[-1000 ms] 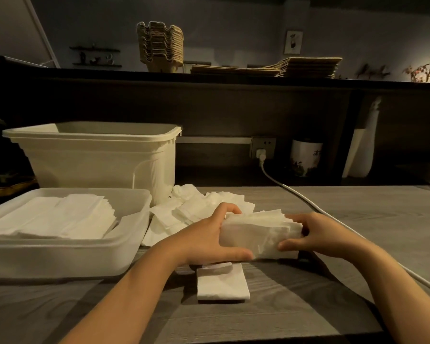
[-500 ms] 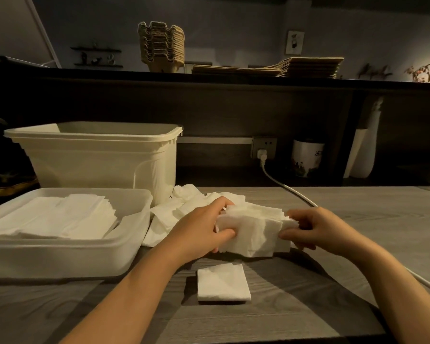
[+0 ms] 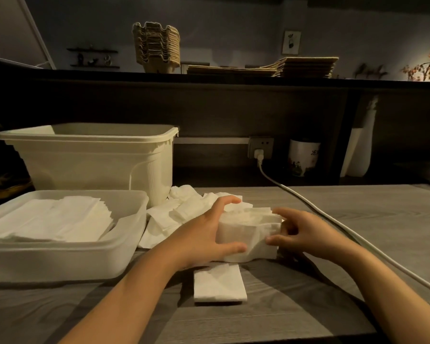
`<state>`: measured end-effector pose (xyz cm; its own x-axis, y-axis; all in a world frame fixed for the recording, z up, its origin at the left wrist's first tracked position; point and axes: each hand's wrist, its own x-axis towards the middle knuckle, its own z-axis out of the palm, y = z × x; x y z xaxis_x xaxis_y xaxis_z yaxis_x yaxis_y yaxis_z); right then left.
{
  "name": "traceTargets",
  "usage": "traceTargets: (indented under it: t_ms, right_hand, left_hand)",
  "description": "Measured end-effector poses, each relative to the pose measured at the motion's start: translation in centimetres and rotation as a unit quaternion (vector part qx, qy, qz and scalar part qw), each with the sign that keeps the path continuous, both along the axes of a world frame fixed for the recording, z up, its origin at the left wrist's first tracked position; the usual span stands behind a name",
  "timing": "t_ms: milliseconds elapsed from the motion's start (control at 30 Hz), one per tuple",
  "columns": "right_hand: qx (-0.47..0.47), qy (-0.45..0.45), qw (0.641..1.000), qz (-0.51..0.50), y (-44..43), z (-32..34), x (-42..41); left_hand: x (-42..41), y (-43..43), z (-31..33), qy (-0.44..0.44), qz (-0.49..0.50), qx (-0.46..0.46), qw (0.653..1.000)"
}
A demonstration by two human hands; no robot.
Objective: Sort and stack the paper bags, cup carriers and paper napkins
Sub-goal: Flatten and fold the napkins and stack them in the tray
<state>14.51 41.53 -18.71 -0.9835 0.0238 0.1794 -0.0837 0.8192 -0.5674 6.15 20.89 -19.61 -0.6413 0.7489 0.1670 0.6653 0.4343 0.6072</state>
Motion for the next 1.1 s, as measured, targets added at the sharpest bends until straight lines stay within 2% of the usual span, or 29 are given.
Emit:
traceTargets:
  t_ms: [233,333,467,533,667,900,1100]
  right_hand:
    - [0.038,0.038,0.998,-0.015,0.42,-0.01,-0.15]
    - [0.055,0.064,0.996,-0.001,0.54,0.18,-0.2]
    - [0.073,0.038,0.997,-0.009,0.77,-0.19,-0.29]
    - [0.054,0.031,0.998,-0.021,0.89,-0.31,-0.26]
    - [0.032,0.025,0.999,-0.013,0.53,-0.26,-0.25]
    - [0.002,0.005,1.0,-0.015,0.44,-0.42,-0.35]
    - [0.025,-0.001,1.0,0.004,0.04,-0.49,-0.31]
  left_hand:
    - [-0.44,-0.28,0.05,0.099,0.037,-0.013,0.994]
    - [-0.54,-0.38,0.15,0.114,0.058,-0.003,0.992]
    - [-0.36,-0.58,0.48,0.084,0.07,-0.032,0.993]
    - [-0.19,-0.52,0.65,0.061,0.071,-0.042,0.995]
    - [-0.1,-0.41,0.62,0.028,0.057,-0.011,0.998]
    - [-0.42,-0.44,0.24,0.044,0.057,0.002,0.997]
    - [-0.27,-0.21,0.35,-0.024,0.023,0.013,0.999]
